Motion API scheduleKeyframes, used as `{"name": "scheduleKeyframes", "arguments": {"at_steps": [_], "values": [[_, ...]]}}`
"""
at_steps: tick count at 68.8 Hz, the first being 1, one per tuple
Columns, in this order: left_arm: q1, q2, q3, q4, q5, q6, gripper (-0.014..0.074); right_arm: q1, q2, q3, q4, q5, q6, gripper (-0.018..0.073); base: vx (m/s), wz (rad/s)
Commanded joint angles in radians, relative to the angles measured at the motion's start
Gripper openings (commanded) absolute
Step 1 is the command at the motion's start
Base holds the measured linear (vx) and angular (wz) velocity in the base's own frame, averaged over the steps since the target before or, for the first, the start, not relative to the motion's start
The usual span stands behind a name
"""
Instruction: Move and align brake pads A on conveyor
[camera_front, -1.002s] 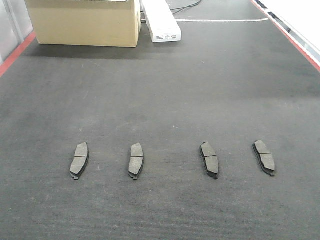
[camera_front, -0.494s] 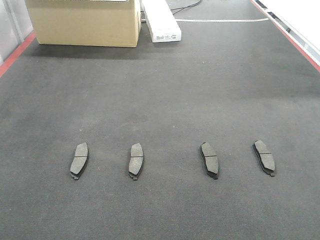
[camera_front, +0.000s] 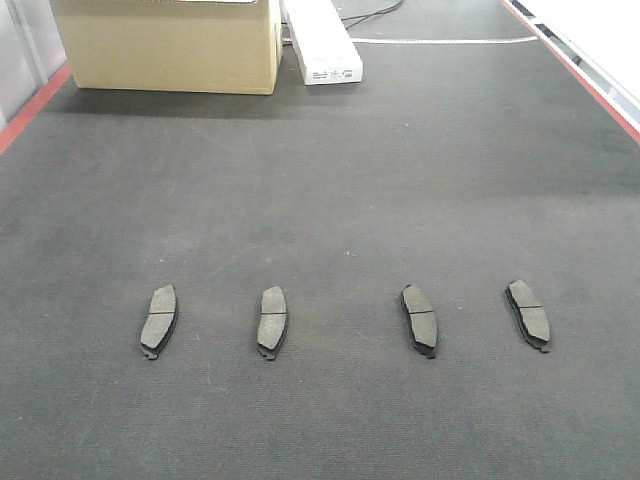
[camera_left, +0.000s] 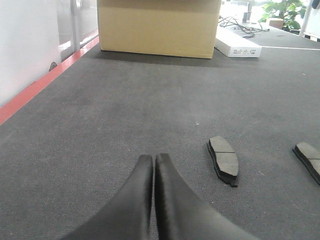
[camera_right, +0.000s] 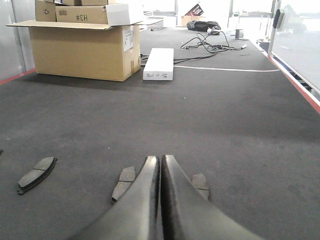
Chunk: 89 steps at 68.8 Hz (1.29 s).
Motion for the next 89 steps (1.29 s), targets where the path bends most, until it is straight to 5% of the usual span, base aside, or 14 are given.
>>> {"name": "scheduleKeyframes", "arguments": {"at_steps": [1, 19, 43, 62, 89], "values": [[0.003, -0.015, 0.017, -0.001, -0.079, 0.001, -0.0007, -0.007, -0.003, -0.023, -0.012, -0.072, -0.005, -0.0011, 0.00, 0.00], [0.003, -0.015, 0.017, -0.001, -0.079, 0.001, -0.0007, -0.027, -0.001, -0.019, -0.042, -0.079, -0.010, -0.0011, 0.00, 0.00], [0.003, -0.015, 0.017, -0.001, -0.079, 0.001, -0.0007, -0.368, 0.032, 0.225, 0.026, -0.341, -0.010, -0.0011, 0.00, 0.00], [0.003, -0.015, 0.017, -0.001, -0.079, 0.001, -0.0007, -0.377, 0.029, 0.447, 0.052, -0.621, -0.021, -0.0011, 0.00, 0.00], [0.003, -0.015, 0.017, -0.001, -0.078, 0.001, -0.0008, -0.376, -0.006, 0.445, 0.097, -0.612, -0.057, -0.0011, 0.00, 0.00]]}}
